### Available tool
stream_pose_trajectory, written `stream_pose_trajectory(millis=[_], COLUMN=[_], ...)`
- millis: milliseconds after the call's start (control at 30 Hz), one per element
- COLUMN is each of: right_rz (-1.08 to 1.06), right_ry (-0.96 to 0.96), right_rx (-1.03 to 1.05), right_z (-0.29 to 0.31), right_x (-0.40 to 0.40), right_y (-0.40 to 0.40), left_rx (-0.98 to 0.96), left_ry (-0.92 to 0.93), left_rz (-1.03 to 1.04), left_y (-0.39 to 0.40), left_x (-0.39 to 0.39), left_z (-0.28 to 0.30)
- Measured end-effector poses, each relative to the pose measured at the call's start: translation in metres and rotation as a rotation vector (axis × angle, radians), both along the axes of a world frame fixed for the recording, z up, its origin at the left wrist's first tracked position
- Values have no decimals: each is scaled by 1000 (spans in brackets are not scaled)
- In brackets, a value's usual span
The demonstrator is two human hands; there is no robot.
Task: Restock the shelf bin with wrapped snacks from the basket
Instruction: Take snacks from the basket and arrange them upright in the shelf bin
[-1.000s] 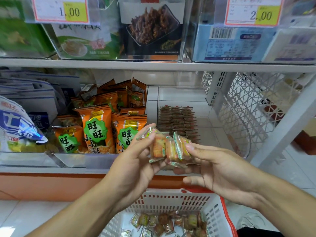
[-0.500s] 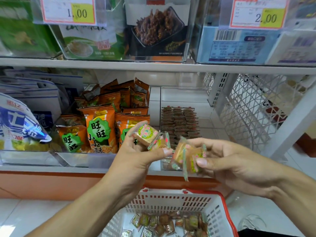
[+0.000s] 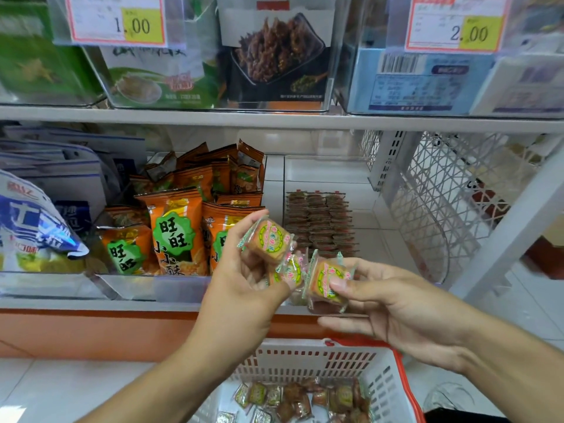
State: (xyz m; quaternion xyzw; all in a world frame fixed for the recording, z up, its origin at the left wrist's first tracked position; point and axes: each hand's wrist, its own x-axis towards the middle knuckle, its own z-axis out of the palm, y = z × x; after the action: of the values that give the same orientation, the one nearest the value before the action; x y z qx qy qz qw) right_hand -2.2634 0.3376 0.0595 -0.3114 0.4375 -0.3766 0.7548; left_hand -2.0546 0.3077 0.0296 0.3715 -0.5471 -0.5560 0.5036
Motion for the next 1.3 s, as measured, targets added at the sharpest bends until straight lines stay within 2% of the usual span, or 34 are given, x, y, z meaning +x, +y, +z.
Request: stream_pose_trajectory(millis=[67, 200, 333, 467, 567, 700, 867, 967, 1067, 1200, 1300], right_rz=[28, 80, 14, -5, 32, 3, 51, 86, 77, 24, 25], right_ry=[10, -90, -149, -142, -131, -295, -314, -328, -177, 223, 708], right_rx=[-23, -18, -13, -18, -77, -127, -95, -145, -265, -502, -791], right_z=[2, -1, -7, -6, -2, 1, -10, -11, -12, -12, -8], right_x=[-3, 0, 8, 4, -3, -4, 15, 20, 18, 10, 7], right_y=[0, 4, 5, 2, 2, 2, 9, 12, 11, 12, 16], left_rx=[2, 13, 91, 166, 142, 55, 13, 11, 95, 316, 472], left_ry=[10, 24, 103, 194, 152, 89, 93, 50, 68, 203, 279], left_rz=[2, -61, -145, -3, 88, 14, -16, -15, -28, -110, -219], left_y=[0, 0, 4, 0, -6, 0, 11, 14, 15, 14, 14], left_x=[0, -4, -9, -12, -9, -13, -24, -29, -31, -29, -23], left_z=[-1, -3, -7, -4, -6, -10, -14, -14, -13, -4, 4])
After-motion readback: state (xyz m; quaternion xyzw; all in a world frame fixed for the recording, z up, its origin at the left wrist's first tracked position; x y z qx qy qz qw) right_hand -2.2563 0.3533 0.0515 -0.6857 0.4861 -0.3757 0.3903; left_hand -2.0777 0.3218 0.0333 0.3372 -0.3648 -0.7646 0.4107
